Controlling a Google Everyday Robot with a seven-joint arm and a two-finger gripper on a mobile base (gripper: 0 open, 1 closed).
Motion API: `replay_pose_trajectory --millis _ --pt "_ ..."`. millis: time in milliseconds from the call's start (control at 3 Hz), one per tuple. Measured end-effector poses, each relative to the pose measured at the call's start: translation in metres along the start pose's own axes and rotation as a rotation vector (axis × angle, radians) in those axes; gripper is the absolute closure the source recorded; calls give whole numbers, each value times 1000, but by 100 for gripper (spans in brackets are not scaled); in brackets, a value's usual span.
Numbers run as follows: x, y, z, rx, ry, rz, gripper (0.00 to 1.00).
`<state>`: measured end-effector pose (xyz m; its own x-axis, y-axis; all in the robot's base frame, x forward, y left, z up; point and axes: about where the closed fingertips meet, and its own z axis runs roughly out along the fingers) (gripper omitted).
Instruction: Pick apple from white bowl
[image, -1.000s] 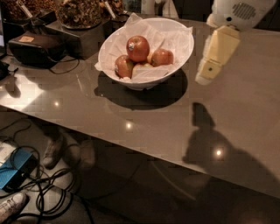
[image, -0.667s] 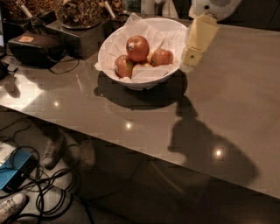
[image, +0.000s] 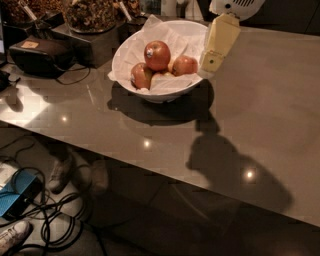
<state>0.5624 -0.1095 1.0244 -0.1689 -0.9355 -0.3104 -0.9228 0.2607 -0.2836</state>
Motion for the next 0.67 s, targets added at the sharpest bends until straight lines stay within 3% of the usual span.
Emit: replay_pose_trajectory --millis 333,667 --pt "-28 -10 16 -19 -11 -54 0" --pt "-88 -39 50 -71 -22 -126 0"
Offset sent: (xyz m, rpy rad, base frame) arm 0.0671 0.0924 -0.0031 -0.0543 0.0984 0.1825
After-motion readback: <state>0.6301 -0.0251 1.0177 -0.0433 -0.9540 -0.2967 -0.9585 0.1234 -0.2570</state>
